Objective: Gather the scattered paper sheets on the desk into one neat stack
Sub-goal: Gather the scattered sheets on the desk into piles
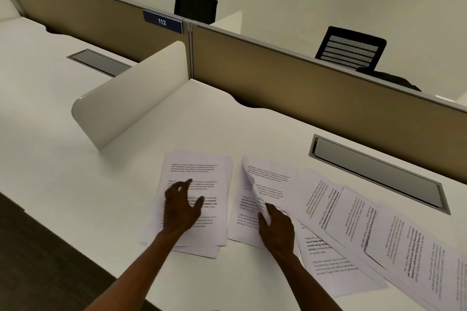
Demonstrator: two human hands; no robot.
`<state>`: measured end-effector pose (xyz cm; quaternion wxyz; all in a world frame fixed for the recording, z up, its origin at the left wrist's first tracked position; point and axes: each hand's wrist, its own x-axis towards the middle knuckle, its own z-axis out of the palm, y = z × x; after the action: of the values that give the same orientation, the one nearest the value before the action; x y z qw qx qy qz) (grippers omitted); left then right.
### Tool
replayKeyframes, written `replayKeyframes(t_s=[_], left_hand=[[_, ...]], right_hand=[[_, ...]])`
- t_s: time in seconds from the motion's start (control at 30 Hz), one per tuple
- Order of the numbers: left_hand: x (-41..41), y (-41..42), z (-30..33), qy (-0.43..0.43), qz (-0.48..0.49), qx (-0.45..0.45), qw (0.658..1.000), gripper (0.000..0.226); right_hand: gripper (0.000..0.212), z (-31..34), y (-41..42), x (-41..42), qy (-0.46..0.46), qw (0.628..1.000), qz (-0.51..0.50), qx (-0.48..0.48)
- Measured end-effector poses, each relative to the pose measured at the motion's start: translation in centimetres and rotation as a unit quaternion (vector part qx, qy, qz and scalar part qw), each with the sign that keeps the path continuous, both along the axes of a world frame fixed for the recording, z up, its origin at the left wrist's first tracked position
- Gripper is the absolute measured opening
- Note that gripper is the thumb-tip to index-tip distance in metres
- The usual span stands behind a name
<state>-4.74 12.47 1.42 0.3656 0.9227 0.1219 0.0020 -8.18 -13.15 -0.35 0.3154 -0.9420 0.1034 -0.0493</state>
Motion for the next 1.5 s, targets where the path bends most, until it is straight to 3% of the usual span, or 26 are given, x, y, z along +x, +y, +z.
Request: replayKeyframes(t_s=[0.1, 0.27, 0.4, 0.6, 0.8, 1.0, 1.07, 1.2, 1.3, 1.5], left_hand=[[-0.6, -3.1, -0.2, 0.025, -0.061, -0.030, 0.997, 0.062], [-1.3, -8.5, -0.5, 0.050, -0.159, -0.035, 0.985, 0.059], [-0.8, -11.6, 0.6, 0.113, -0.105, -0.057, 0.986, 0.060], [0.3, -13.4, 2.2, 0.156, -0.027, -0.174, 0.972, 0.073], [1.6, -13.2, 3.2, 0.200, 0.026, -0.292, 0.935, 0.085], [2.1, -12.9, 3.6, 0.159, 0.012, -0.293, 0.943, 0.089], [2.1, -12.9, 3.4, 0.141, -0.007, -0.292, 0.946, 0.086], [1.9, -13.2, 2.8, 0.109, -0.052, -0.201, 0.972, 0.077], [1.7, -13.2, 2.9, 0.088, -0.073, -0.158, 0.981, 0.069], [1.5, -11.4, 4.2, 0.046, -0.070, -0.213, 0.974, 0.066]], right_hand=[[0.022, 0.8, 0.2, 0.0, -0.015, 0.996, -0.036, 0.083], [0.067, -0.2, 0.1, -0.3, 0.004, 0.999, -0.007, 0.051], [0.080, -0.1, 0.2, -0.5, 0.020, 0.999, -0.001, 0.040], [0.096, 0.4, 0.2, -0.9, 0.011, 0.999, 0.012, 0.048], [0.094, 0.6, 0.2, -1.0, 0.029, 0.995, 0.010, 0.093], [0.097, 0.7, 0.6, -1.4, 0.036, 0.989, 0.008, 0.141], [0.101, 0.5, 0.5, -1.4, 0.051, 0.992, 0.015, 0.114], [0.086, 0.5, 0.5, -1.7, 0.069, 0.993, 0.038, 0.093], [0.094, 0.0, 0.4, -1.8, 0.060, 0.992, 0.044, 0.105], [0.072, 1.4, -0.1, -1.4, -0.007, 0.991, -0.009, 0.131]])
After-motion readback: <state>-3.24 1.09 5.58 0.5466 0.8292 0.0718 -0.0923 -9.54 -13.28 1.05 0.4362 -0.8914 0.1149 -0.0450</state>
